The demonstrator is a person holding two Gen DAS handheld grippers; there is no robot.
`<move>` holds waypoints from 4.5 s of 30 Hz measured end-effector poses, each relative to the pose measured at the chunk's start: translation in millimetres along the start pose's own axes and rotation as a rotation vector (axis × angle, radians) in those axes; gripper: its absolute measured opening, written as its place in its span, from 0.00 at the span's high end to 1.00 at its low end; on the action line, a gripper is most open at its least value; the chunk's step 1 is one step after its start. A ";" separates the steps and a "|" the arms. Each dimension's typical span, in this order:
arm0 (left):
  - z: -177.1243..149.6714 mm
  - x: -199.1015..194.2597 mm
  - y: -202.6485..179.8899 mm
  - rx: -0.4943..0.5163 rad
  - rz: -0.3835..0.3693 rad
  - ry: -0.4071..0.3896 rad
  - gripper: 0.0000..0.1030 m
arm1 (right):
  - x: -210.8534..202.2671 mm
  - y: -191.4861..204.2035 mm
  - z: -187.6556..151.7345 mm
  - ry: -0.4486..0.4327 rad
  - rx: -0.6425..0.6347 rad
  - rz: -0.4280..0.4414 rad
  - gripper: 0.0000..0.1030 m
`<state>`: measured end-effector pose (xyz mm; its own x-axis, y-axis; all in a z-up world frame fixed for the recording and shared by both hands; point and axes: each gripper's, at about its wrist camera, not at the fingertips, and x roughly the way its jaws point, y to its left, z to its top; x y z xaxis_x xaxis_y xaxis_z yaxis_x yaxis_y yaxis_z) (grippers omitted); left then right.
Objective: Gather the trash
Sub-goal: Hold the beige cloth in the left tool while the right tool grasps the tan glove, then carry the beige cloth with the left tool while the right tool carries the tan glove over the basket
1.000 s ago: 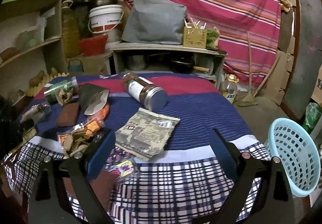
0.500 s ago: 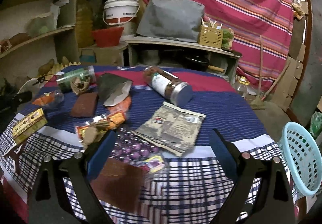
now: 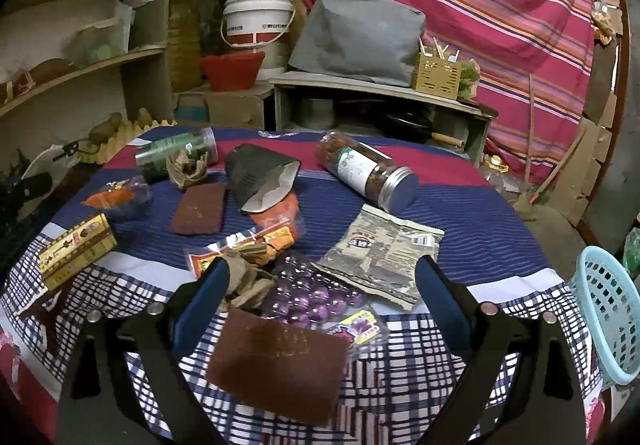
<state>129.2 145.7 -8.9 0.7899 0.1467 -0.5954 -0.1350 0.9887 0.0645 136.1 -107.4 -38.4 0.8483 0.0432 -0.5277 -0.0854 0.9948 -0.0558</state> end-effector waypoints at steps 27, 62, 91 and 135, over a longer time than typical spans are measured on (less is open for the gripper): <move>-1.6 14.6 13.9 -0.077 -0.037 0.038 0.79 | 18.7 29.0 -13.1 0.058 -0.074 0.039 0.11; -2.5 8.6 -19.3 -0.007 -0.032 0.013 0.79 | -2.1 -2.8 13.7 0.011 -0.065 0.113 0.74; -10.7 -47.8 -135.8 0.132 -0.141 -0.109 0.79 | -93.2 -150.3 -7.9 -0.035 0.036 -0.073 0.74; -26.2 -63.4 -465.0 0.431 -0.551 -0.082 0.79 | -130.0 -376.8 -73.8 -0.079 0.329 -0.337 0.74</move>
<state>126.2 -324.1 -22.2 0.7199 -0.3941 -0.5714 0.5338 0.8405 0.0927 19.4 -494.7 -11.3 0.8384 -0.2929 -0.4596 0.3608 0.9304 0.0652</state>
